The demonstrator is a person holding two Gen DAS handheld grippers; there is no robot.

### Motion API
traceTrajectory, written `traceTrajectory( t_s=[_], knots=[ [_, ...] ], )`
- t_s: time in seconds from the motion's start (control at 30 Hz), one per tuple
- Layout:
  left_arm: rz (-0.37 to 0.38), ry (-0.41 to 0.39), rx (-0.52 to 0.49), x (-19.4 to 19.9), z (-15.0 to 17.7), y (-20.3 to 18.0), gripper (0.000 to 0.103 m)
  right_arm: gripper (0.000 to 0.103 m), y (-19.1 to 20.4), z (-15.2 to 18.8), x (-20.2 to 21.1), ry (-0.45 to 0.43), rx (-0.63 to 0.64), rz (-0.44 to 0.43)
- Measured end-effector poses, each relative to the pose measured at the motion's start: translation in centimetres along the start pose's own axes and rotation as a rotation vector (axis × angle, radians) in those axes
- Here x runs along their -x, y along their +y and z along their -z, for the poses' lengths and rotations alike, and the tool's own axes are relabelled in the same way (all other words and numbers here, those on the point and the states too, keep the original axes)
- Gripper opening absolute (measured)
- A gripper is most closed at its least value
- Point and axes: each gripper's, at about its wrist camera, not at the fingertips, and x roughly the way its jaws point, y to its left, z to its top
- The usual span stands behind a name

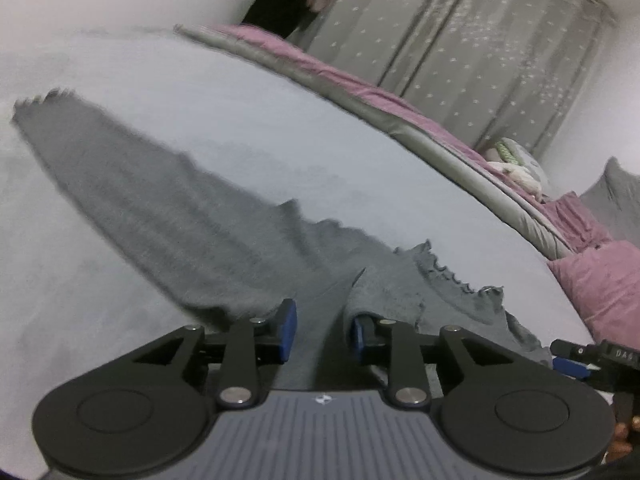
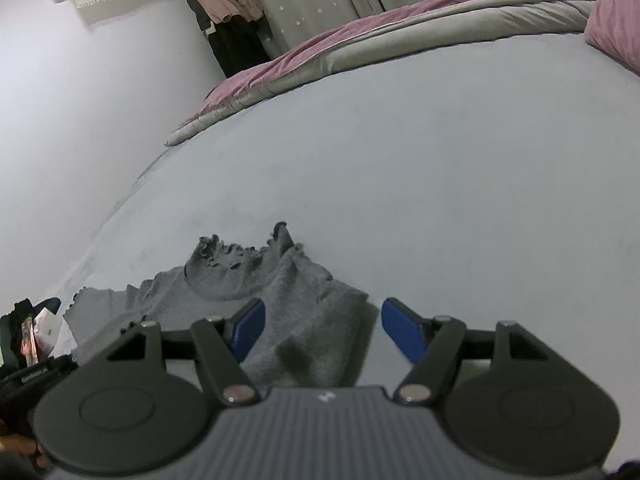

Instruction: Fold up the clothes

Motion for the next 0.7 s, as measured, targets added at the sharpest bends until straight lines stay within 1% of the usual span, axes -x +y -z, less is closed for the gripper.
traceTrajectory(
  t_s=[0.13,0.33,0.5,0.57,0.6,0.63,0.67,0.7],
  knots=[
    [0.004,0.023,0.034,-0.2,-0.1,0.4,0.027,0.065,0.2,-0.1,-0.1,0.003,0.0,0.031],
    [0.012,0.066,0.031,0.3,-1.8,0.9,0.028,0.065,0.6,-0.2,-0.2,0.01,-0.002,0.077],
    [-0.035,0.08,0.054,0.8,-3.5,2.3,0.028,0.065,2.0,0.3,-0.7,0.074,-0.008,0.094],
    [-0.05,0.076,0.062,1.1,-3.9,2.8,0.028,0.065,2.2,0.5,-0.3,0.081,-0.009,0.122],
    [-0.046,0.08,0.069,1.1,-4.2,3.0,0.029,0.065,2.2,0.6,0.0,0.08,-0.012,0.137],
    [-0.042,0.088,0.073,1.0,-4.5,3.2,0.035,0.065,2.2,0.6,0.4,0.077,-0.016,0.149],
    [-0.037,0.112,0.069,0.6,-4.8,3.4,0.038,0.065,2.1,0.7,0.9,0.064,-0.03,0.15],
    [-0.034,0.137,0.06,0.1,-5.0,3.4,0.039,0.065,2.0,0.8,1.5,0.051,-0.044,0.15]
  ],
)
